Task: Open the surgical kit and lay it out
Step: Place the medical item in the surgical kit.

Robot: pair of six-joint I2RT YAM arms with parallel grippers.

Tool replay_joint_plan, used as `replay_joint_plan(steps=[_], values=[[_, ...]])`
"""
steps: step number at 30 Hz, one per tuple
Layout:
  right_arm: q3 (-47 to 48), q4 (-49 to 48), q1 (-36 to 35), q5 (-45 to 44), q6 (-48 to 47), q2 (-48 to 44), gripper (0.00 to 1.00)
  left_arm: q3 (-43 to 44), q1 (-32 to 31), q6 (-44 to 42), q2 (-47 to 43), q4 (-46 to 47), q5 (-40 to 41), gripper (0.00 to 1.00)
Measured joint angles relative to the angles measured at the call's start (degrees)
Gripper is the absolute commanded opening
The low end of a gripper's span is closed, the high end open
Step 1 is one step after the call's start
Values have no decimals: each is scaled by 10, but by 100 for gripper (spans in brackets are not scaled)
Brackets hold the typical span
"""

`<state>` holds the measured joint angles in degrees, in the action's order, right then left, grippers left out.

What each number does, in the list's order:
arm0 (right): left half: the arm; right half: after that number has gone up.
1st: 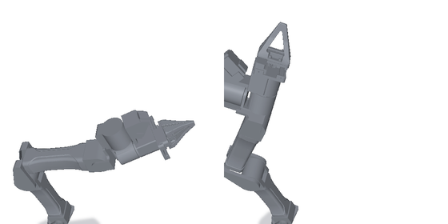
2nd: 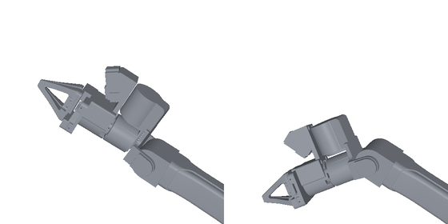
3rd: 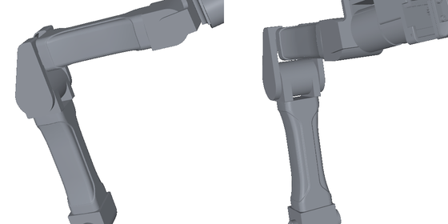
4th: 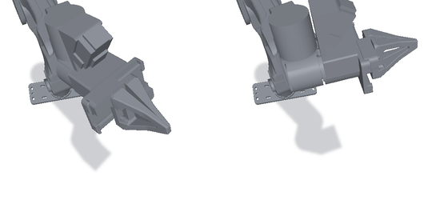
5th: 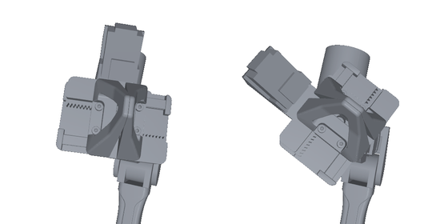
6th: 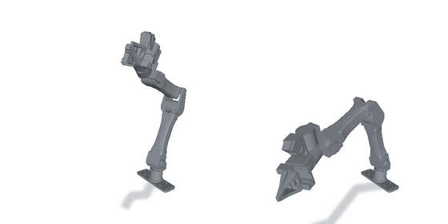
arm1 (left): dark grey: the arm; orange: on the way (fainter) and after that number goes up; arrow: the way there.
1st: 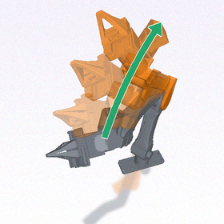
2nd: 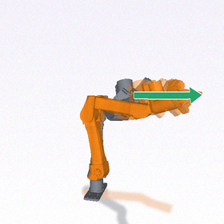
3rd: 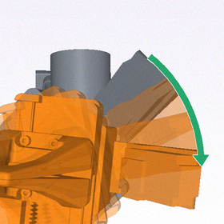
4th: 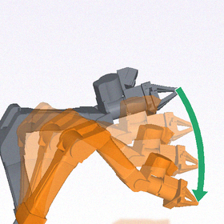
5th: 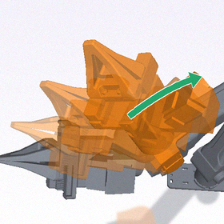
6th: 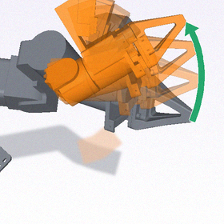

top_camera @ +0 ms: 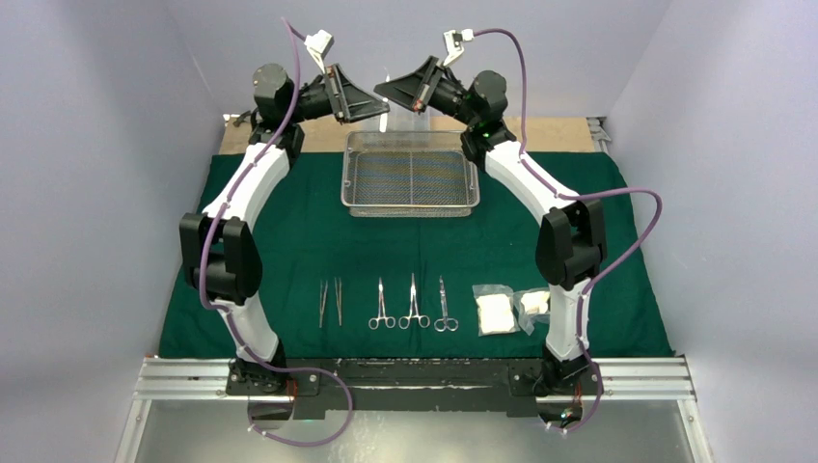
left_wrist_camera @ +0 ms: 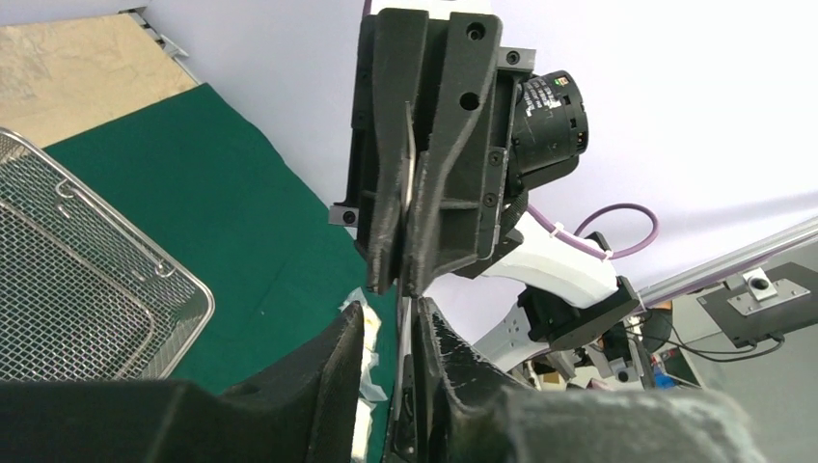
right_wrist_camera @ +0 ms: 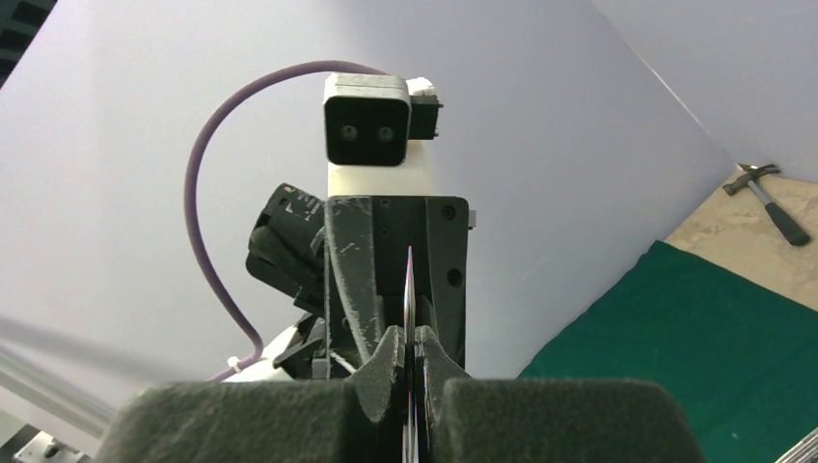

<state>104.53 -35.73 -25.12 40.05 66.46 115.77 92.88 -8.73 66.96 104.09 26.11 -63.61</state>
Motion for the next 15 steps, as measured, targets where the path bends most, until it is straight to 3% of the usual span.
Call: replay_joint_plan(steps=[7,11,13,15], values=[[0,-1,0,0,2,2,0,0,0,11,5,3,-5,0],[0,4,-1,-1,2,2,3,0,0,12,5,5,-7,0],[0,6,-1,-2,2,2,24,0,0,12,5,5,-8,0],[0,9,-1,-5,1,2,53,0,0,6,5,2,-7,0]])
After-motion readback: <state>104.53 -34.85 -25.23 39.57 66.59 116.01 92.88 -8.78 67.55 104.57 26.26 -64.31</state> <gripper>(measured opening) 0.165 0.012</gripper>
